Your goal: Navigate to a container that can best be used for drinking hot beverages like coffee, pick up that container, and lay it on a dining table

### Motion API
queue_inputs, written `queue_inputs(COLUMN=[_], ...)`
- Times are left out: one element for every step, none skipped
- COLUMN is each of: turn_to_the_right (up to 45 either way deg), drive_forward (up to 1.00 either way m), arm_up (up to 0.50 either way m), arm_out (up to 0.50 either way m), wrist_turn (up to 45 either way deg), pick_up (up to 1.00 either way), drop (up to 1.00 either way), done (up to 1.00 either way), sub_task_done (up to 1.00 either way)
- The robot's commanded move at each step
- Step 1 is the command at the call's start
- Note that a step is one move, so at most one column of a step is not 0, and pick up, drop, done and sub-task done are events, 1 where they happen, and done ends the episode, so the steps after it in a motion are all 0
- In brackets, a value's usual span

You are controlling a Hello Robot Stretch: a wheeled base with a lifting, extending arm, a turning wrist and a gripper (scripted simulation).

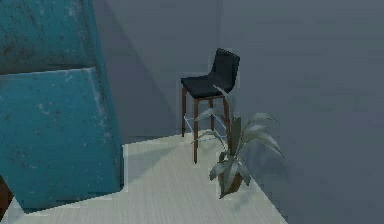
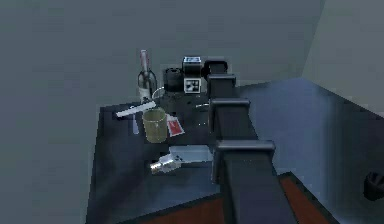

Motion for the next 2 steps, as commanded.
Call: queue_inputs(turn_to_the_right=[0.0, 0.0], drive_forward=[0.00, 0.00], arm_up=[0.00, -0.12], arm_out=[0.00, 0.00], wrist_turn=[18.0, 0.0], pick_up=[0.00, 0.00], drop=[0.00, 0.00], done=[0.00, 0.00], sub_task_done=[0.00, 0.00])
